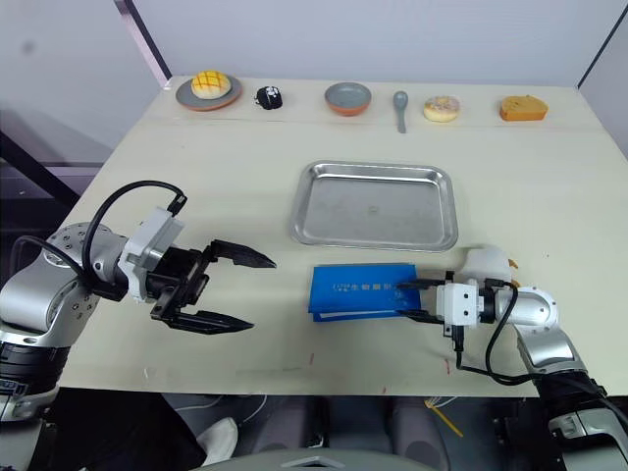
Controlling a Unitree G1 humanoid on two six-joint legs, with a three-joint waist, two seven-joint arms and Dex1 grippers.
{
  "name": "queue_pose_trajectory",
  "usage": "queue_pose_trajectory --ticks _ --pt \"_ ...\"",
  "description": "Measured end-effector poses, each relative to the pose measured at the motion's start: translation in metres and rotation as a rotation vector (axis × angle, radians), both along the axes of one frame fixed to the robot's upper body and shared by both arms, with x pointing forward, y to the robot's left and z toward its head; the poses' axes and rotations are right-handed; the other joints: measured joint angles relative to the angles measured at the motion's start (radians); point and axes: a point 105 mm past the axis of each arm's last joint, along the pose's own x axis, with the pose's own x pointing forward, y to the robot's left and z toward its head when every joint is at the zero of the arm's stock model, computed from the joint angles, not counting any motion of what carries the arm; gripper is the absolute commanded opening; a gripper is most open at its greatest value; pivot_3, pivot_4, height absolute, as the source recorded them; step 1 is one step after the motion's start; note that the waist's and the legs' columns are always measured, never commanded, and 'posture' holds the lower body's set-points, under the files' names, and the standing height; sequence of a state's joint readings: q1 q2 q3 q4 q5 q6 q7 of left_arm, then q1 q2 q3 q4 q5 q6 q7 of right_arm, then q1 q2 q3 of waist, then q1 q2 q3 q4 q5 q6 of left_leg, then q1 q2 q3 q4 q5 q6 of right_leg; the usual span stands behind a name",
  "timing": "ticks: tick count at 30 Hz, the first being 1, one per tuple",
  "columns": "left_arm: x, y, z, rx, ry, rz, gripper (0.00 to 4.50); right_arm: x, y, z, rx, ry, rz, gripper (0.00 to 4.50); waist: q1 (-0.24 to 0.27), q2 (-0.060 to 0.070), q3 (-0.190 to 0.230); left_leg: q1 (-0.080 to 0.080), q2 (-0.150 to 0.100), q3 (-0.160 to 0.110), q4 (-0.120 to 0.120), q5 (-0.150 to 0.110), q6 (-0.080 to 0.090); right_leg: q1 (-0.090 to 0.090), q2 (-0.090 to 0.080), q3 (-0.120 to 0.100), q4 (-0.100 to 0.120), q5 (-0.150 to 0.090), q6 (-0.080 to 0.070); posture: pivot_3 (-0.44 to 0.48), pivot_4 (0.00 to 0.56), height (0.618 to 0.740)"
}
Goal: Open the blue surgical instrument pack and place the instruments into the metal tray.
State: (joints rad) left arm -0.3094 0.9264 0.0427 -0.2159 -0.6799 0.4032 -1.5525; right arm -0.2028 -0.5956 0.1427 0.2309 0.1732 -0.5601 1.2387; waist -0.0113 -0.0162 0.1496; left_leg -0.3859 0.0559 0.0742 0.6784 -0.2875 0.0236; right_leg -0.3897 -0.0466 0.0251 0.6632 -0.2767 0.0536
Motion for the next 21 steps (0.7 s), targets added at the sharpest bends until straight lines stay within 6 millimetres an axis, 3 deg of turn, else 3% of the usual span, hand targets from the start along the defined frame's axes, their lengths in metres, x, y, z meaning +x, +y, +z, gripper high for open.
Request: queue_pose_trajectory --ticks 11,21 --pt "0.0 -0.002 -0.001 -0.017 -0.011 -0.006 4.5 -0.006 -0.005 0.005 -0.002 0.059 0.042 0.09 0.001 0.0 0.0 0.0 0.0 0.0 0.0 0.0 0.0 0.0 0.0 0.0 0.0 0.0 0.0 0.0 0.15 0.732" --pt "-0.002 -0.005 -0.01 -0.027 -0.001 -0.005 4.5 -0.03 -0.01 0.027 0.017 0.329 0.08 0.09 0.002 -0.001 0.001 -0.001 0.0 -0.001 0.001 -0.002 0.004 0.0 0.0 -0.001 0.0 0.0 0.0 0.0 0.15 0.732"
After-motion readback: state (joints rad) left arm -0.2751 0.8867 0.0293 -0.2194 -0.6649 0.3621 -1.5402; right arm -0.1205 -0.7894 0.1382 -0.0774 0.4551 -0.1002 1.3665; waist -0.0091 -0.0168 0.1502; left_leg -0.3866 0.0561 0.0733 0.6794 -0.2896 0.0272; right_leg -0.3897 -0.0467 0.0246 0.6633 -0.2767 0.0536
